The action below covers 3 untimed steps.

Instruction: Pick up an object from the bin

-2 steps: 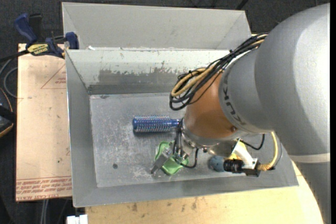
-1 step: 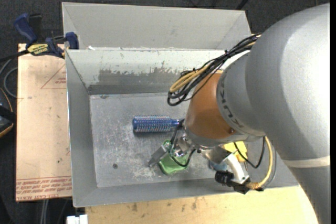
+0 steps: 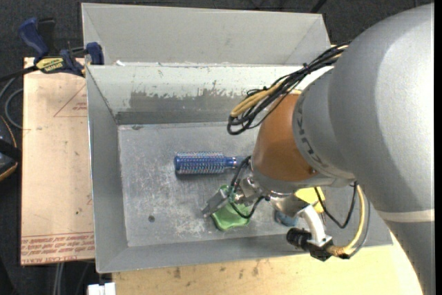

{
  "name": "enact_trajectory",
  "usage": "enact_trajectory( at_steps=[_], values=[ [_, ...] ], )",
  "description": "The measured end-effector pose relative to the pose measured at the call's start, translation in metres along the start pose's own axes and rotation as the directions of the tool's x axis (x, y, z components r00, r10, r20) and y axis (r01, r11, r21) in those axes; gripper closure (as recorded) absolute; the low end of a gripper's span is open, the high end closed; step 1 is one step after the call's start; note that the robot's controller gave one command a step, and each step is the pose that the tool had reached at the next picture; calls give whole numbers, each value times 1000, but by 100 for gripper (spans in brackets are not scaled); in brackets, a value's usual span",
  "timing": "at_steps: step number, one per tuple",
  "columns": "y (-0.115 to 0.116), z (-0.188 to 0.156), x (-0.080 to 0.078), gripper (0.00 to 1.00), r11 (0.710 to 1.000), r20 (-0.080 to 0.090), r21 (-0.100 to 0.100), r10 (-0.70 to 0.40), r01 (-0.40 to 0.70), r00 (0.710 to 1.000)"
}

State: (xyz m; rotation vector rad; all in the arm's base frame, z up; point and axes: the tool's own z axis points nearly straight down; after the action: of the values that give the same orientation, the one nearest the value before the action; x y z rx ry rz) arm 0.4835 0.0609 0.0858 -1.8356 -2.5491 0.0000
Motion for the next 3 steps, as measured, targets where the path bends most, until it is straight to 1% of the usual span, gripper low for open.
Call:
enact_trajectory(
  at_steps=[1, 2, 3],
  values=[
    [3, 2, -3, 0, 1000, -1, 1, 2, -2, 1000],
    [3, 1, -3, 100, 1000, 0, 0, 2, -2, 1000],
    [7, -160, -3, 100, 850, 5, -4, -527, 527, 850]
  ],
)
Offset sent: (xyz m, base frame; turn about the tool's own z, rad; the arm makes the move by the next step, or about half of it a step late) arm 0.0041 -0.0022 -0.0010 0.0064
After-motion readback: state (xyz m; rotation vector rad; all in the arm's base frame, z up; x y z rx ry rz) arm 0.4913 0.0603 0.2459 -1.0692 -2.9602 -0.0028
